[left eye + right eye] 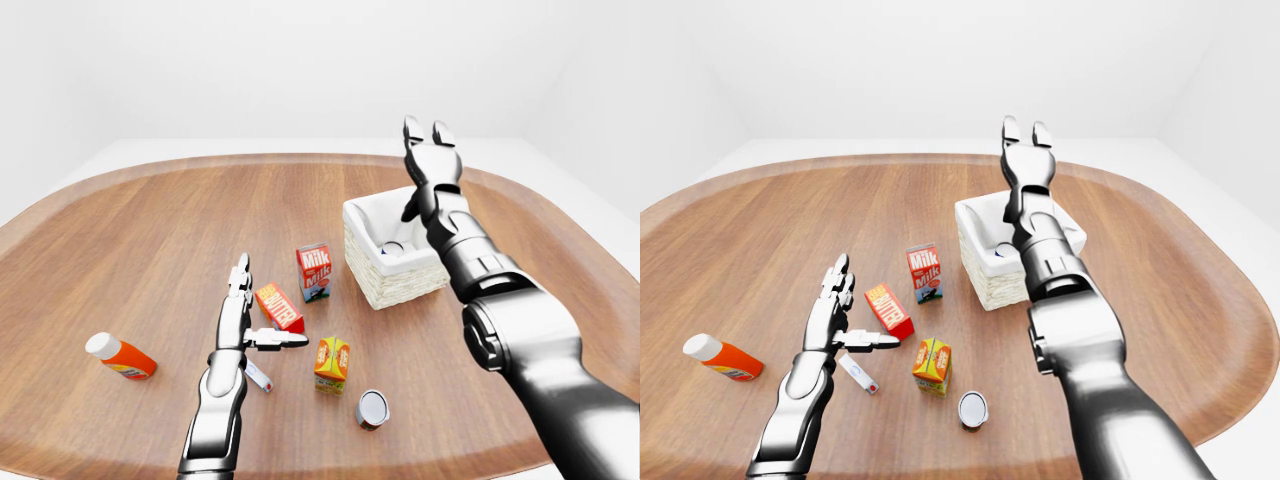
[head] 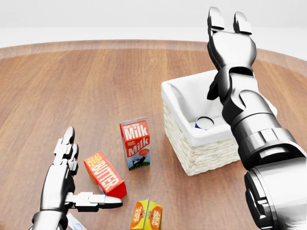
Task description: Pick up the alphabet soup and the tomato sauce, and put them in the basket.
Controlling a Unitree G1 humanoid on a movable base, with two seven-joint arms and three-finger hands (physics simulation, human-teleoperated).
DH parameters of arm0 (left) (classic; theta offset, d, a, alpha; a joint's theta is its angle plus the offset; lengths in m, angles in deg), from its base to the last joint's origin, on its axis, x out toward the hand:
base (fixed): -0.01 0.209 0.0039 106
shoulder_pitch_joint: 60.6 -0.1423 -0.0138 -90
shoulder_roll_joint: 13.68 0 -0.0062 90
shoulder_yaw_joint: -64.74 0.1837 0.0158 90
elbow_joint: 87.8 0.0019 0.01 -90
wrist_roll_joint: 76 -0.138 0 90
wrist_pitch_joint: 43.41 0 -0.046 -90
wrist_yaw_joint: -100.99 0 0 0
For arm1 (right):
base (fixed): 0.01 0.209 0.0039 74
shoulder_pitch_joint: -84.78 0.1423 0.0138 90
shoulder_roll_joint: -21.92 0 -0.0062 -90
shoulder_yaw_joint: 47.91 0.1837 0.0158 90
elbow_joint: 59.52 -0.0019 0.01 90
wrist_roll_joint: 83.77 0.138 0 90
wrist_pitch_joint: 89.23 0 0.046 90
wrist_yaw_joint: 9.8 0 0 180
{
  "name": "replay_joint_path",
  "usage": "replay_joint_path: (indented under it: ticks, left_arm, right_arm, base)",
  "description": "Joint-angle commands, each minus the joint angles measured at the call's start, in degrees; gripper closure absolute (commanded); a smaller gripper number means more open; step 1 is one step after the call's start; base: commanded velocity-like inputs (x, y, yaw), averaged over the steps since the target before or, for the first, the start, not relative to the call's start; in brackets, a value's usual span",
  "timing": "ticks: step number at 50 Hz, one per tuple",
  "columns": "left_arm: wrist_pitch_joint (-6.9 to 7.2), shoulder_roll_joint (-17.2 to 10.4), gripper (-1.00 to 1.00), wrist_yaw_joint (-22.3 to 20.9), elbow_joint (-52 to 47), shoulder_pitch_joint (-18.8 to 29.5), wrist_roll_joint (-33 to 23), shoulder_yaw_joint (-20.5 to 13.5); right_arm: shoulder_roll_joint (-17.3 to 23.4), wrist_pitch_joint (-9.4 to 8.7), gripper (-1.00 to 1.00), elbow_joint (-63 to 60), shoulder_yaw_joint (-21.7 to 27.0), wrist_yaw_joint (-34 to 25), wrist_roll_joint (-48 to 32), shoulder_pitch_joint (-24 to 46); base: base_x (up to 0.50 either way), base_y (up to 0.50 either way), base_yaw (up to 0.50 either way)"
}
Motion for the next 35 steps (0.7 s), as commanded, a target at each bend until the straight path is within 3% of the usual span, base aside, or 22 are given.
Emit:
replay_joint_path:
  ticks: [1,19,35]
  left_arm:
    - [-1.14,0.02,-1.0,-0.64,0.65,0.12,0.9,-0.08]
    - [-0.79,0.08,-1.0,-0.64,0.02,-0.19,0.8,0.02]
    - [-0.79,0.05,-1.0,-0.51,0.52,0.2,0.98,-0.14]
  right_arm:
    - [1.07,0.0,-1.0,-3.54,0.48,0.67,4.39,-3.88]
    - [-0.81,0.0,-1.0,-45.8,4.19,-11.58,12.21,-25.14]
    - [-3.65,0.0,-1.0,-70.11,5.17,-17.17,15.11,-39.87]
  base:
    - [0.0,0.0,0.0]
    - [0.0,0.0,0.0]
    - [0.0,0.0,0.0]
